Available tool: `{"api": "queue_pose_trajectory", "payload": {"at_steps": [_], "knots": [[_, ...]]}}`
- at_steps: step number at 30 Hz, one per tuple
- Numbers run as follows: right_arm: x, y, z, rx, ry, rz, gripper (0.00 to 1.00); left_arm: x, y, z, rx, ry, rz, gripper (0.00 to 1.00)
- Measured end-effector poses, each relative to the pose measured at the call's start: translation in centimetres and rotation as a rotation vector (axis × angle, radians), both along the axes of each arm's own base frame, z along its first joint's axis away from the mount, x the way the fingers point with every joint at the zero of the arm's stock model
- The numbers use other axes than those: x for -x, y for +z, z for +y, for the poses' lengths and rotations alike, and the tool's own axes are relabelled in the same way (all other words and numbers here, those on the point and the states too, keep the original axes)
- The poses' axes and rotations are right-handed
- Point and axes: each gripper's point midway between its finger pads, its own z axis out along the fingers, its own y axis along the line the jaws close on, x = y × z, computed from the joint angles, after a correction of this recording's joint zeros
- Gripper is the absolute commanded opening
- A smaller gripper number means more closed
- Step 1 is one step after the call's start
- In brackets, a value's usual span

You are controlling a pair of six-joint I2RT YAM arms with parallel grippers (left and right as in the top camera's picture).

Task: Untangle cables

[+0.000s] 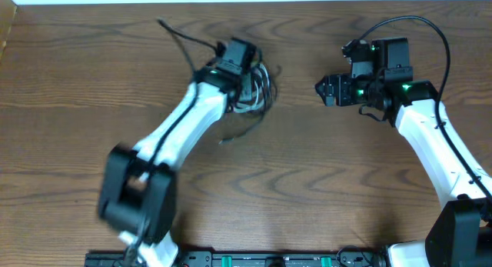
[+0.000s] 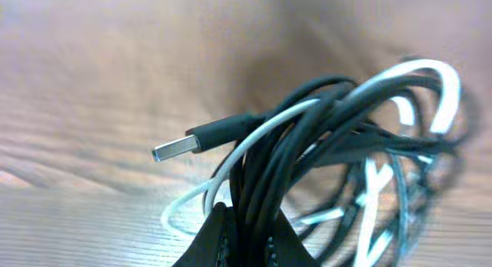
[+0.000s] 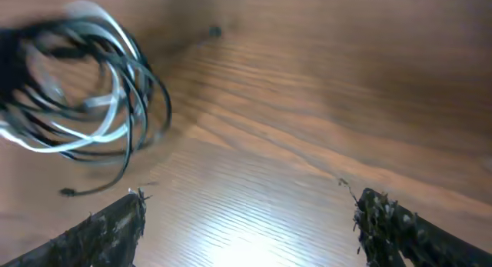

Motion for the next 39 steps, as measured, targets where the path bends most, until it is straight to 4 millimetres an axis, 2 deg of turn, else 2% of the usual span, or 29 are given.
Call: {"api": "queue_pose_trajectory", "payload": {"at_steps": [4,6,8,12,15,18,22,26,29,34,39], "knots": [[0.0,1.3,1.9,-0.091,0.072,-0.033,0.84,0.8,7.5,0.3,0.065,-0.009,-0.158,0.08],[-0.1,2.1,2.8,-0.143,0.114,-0.055,0.84,1.4,9.5,0.6,0.079,-0.011,-0.195,0.08],[0.0,3.0,3.6,-0.188,0.151,-0.077,0.85,2.0,10.3,0.9,0.08,-0.013,-0.2,0.07],[0.9,5.6,5.2,-0.275,0.25,-0.137,0.82,2.9,9.9,1.1,0.067,-0.027,-0.162,0.07],[1.9,7.8,6.5,-0.327,0.308,-0.18,0.73,3.7,9.1,0.9,0.081,-0.033,-0.116,0.07],[2.9,8.6,8.2,-0.362,0.329,-0.165,0.72,4.6,8.4,0.7,0.121,-0.008,-0.063,0.08],[4.2,8.5,10.8,-0.374,0.348,-0.121,0.79,5.7,7.8,-0.2,0.2,0.011,0.001,0.06],[5.2,8.4,13.1,-0.339,0.416,-0.158,0.79,7.3,7.1,-1.2,0.26,-0.01,0.088,0.07],[6.0,7.6,14.4,-0.262,0.458,-0.184,0.77,8.8,6.3,-1.3,0.275,-0.012,0.166,0.07],[6.5,6.0,14.6,-0.128,0.479,-0.212,0.72,11.0,5.4,-1.3,0.273,-0.037,0.267,0.08],[6.5,4.9,13.7,-0.043,0.497,-0.22,0.72,11.9,5.7,-2.8,0.321,-0.146,0.299,0.07]]}}
